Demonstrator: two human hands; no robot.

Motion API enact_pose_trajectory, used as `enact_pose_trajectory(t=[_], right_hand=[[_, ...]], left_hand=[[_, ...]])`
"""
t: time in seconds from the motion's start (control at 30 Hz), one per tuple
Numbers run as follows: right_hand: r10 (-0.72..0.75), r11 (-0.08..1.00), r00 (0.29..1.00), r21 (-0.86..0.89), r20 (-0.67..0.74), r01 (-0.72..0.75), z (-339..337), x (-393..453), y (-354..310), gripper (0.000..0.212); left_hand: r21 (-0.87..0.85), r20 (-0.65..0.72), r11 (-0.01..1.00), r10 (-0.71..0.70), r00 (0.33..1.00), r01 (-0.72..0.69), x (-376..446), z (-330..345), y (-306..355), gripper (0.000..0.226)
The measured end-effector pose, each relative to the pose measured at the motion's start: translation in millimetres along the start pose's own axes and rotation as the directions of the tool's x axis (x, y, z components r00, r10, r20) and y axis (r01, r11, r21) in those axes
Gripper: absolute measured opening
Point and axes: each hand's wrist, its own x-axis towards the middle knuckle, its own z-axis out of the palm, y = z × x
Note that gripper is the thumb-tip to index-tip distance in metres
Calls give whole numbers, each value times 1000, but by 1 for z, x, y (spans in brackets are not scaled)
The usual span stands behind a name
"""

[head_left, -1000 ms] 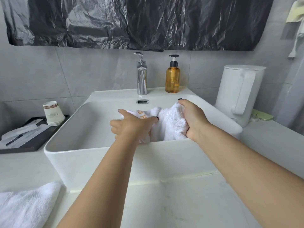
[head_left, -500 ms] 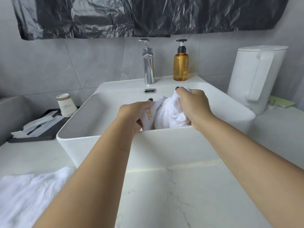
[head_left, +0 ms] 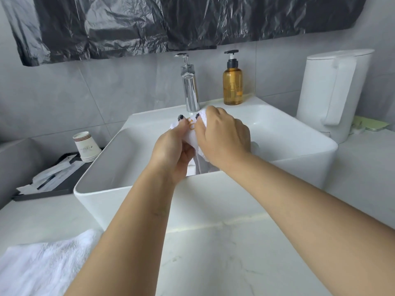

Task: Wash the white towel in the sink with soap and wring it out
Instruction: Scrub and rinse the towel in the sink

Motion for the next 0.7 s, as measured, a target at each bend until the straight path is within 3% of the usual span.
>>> enact_pose_trajectory(t=[0.07,0.13,0.2,0.27,0.33,0.4,0.43,0.5,0.6,0.7], right_hand=[[159,976,987,143,35,-162,4,12,8,29],[367,875,924,295,111,-383,5,25,19,31],[453,811,883,357,119,-464,2,30,22,33],[366,877,929,310,62,-366,-3,25,12,31],[164,963,986,216,-1,-160,-7,11,-2,28],[-12,990,1000,143,-27,16,-9,-3,-13,28],[-24,991,999,134,-26,28,-10,-4,-15,30],[107,974,994,199,13,-108,-9,6,-13,38],[363,858,922,340,133,-386,-4,40,-2,35],[464,794,869,354,171,-494,0,57,3,27]], left_hand=[[51,12,998,33,999,-34,1,-2,-1,15],[56,31,997,55,998,-57,1,-2,-2,13],[14,52,998,65,997,-66,-1,-2,-2,13],[-37,73,996,84,994,-81,-2,-2,-1,18],[-48,83,994,106,991,-102,-2,-3,1,24],[-10,72,994,111,991,-111,-2,-3,0,30],[-2,71,994,111,991,-111,-4,-2,1,31],[-10,90,993,119,989,-119,-6,0,1,30],[3,67,995,104,992,-105,-5,0,-1,25],[12,37,995,95,995,-95,-4,-2,-2,22]])
